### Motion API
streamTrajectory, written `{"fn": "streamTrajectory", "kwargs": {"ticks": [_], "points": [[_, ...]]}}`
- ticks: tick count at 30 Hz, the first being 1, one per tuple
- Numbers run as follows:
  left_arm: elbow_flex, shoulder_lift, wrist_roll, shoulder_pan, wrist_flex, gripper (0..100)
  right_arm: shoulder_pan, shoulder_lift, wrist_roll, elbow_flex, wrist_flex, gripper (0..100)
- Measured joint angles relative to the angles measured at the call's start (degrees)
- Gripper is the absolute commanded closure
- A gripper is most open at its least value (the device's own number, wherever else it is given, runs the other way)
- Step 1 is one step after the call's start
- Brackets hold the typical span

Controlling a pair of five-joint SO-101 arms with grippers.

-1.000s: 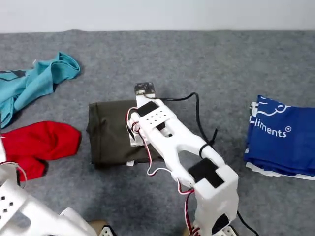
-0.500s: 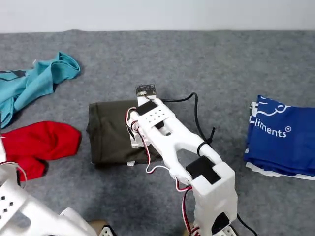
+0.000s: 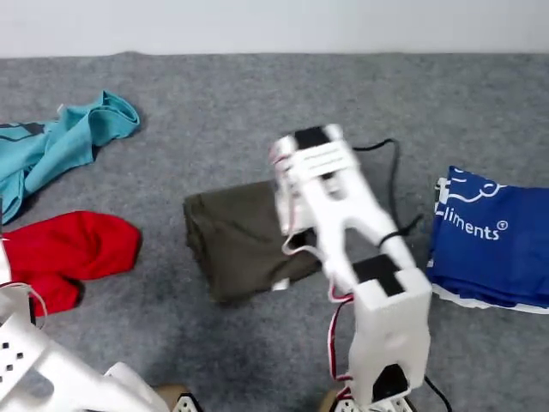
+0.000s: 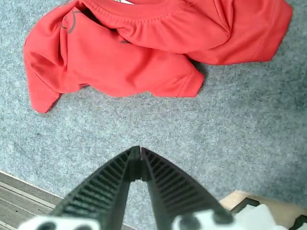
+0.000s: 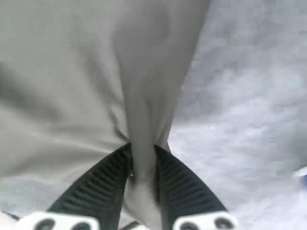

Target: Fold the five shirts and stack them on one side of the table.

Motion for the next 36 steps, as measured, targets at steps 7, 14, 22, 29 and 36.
{"fn": "streamTrajectory", "kwargs": {"ticks": [7,14,22,29,36], "points": [[0.00,0.00,0.00,0.00,0.00,99,14.15,0.44,35.52,-8.26,-2.73,99.0],[0.00,0.00,0.00,0.00,0.00,99,18.64,0.44,62.77,-10.73,-15.03,98.2],[0.00,-0.18,0.00,0.00,0.00,99,17.05,1.05,61.89,-10.73,-16.70,77.2],[0.00,-0.18,0.00,0.00,0.00,99,16.70,-3.43,48.00,-10.81,-11.96,75.7],[0.18,-0.18,0.00,0.00,0.00,99,13.19,-6.15,34.64,-10.81,0.44,99.8]]}}
